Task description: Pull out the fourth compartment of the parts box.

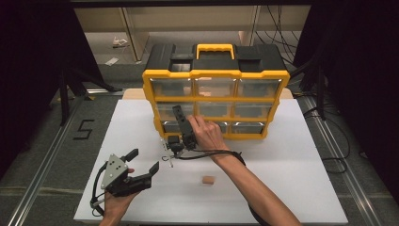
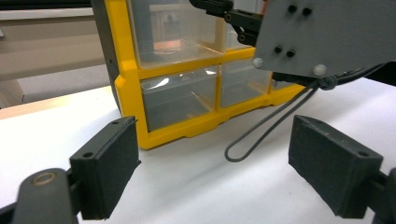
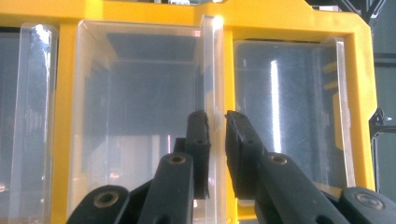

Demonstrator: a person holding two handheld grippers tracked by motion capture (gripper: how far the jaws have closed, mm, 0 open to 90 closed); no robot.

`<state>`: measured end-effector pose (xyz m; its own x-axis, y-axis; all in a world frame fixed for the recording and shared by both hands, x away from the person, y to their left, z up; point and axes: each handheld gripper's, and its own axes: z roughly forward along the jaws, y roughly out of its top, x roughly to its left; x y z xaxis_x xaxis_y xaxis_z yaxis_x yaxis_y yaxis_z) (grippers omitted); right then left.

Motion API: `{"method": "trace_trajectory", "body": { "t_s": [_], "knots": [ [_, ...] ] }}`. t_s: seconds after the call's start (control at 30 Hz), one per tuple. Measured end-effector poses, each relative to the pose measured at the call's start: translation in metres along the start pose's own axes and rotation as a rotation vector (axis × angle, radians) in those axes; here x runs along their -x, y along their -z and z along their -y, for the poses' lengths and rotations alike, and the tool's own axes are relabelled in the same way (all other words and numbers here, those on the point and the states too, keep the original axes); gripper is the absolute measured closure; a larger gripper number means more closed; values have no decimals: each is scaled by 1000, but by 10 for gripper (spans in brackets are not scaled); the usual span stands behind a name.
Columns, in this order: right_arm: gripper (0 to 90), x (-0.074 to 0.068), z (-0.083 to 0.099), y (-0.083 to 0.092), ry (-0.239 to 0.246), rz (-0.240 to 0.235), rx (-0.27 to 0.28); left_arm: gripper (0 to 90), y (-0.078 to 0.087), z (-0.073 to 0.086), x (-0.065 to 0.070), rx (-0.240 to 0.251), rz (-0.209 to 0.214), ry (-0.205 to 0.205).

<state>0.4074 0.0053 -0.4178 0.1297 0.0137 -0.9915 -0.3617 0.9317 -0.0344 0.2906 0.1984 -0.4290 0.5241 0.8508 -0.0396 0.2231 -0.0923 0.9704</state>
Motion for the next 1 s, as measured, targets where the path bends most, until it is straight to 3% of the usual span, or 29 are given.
{"method": "trace_trajectory", "body": {
  "t_s": [0.87,1.0],
  "knots": [
    [808,0,-1,15,-3,15,26,159,0,0,-2,-3,-11,0],
    [809,1,-1,17,-3,17,29,159,0,0,-3,0,-9,16]
  ]
}}
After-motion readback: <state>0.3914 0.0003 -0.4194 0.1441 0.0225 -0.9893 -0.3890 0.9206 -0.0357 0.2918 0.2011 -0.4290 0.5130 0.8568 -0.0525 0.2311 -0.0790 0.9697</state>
